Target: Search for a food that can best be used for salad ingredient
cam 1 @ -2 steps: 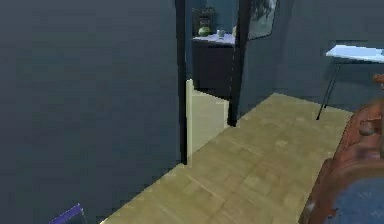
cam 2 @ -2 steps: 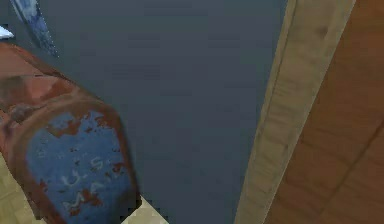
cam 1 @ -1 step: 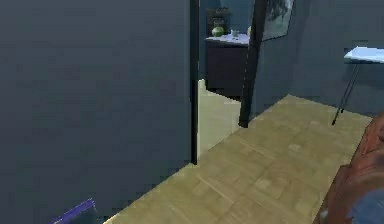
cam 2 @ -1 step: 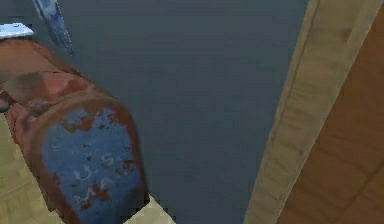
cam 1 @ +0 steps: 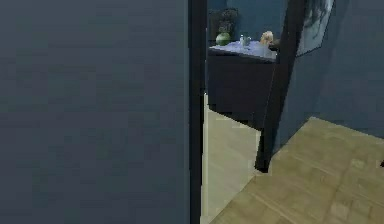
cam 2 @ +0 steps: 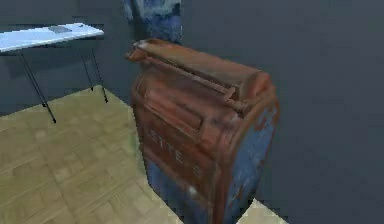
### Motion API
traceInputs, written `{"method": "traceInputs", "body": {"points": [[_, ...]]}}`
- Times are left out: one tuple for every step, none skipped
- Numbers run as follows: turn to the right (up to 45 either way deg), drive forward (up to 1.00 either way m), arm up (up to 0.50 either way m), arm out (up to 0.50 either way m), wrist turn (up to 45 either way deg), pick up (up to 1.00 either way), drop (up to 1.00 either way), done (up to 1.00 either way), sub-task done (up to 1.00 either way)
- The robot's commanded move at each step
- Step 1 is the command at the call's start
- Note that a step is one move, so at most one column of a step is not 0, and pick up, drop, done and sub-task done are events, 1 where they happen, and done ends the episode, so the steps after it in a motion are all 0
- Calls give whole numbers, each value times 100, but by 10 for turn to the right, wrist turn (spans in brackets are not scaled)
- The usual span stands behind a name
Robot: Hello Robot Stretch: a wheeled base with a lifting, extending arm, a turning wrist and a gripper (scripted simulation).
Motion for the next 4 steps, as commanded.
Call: {"method": "traceInputs", "body": {"points": [[420,0,0,0,0,0,0,0,0],[0,75,0,0,0,0,0,0,0],[30,0,0,0,0,0,0,0,0],[0,15,0,0,0,0,0,0,0]]}}
